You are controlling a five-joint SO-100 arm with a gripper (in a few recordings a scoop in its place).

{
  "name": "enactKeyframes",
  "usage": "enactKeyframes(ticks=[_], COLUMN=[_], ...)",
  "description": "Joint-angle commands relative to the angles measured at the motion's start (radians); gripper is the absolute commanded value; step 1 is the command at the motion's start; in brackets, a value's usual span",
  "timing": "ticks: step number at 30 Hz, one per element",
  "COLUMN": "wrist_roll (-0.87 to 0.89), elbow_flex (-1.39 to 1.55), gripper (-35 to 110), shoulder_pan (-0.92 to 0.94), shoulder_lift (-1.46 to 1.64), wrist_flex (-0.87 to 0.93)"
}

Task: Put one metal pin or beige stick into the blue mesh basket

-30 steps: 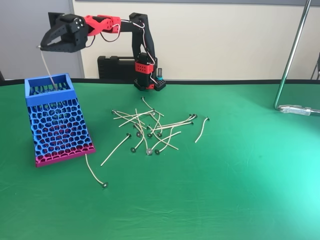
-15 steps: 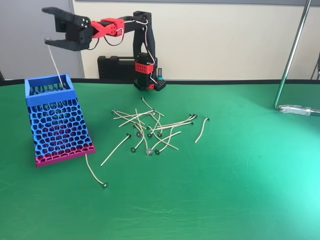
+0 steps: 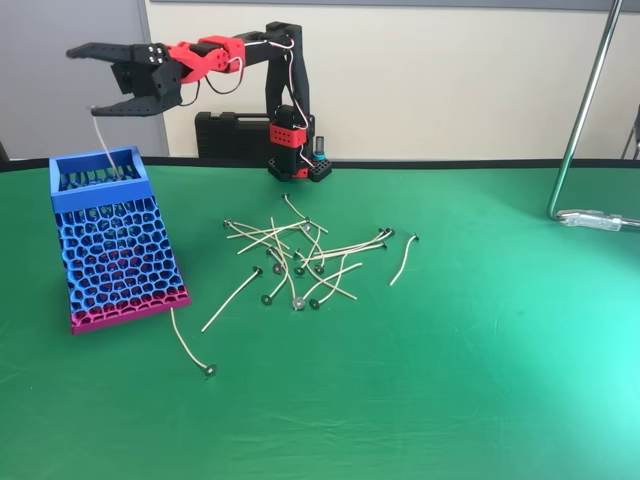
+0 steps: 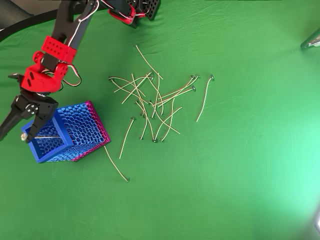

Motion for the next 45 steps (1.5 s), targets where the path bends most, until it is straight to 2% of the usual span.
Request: enactKeyframes(ticks=[1,6,10,15,25,39,41,43,45], wrist_roll=[0.06,0.038,-0.006,-0.12,-0.331,-0.568,-0.589,-0.581,-0.557], elbow_flex=[-0.091,-0.071,-0.015,0.144,0.396,0.966,1.014,1.022,1.037], gripper=[35,35,35,35,32,15,7,1,0], shoulder_pan=[0.008,-0.021,-0.046,-0.092,-0.238,-0.463,-0.491,-0.518,-0.543], shoulder_lift=[0.005,0.006,0.04,0.129,0.4,0.891,0.951,1.006,1.066], wrist_flex=[0.072,0.086,0.014,-0.173,-0.173,-0.173,-0.13,-0.012,0.084])
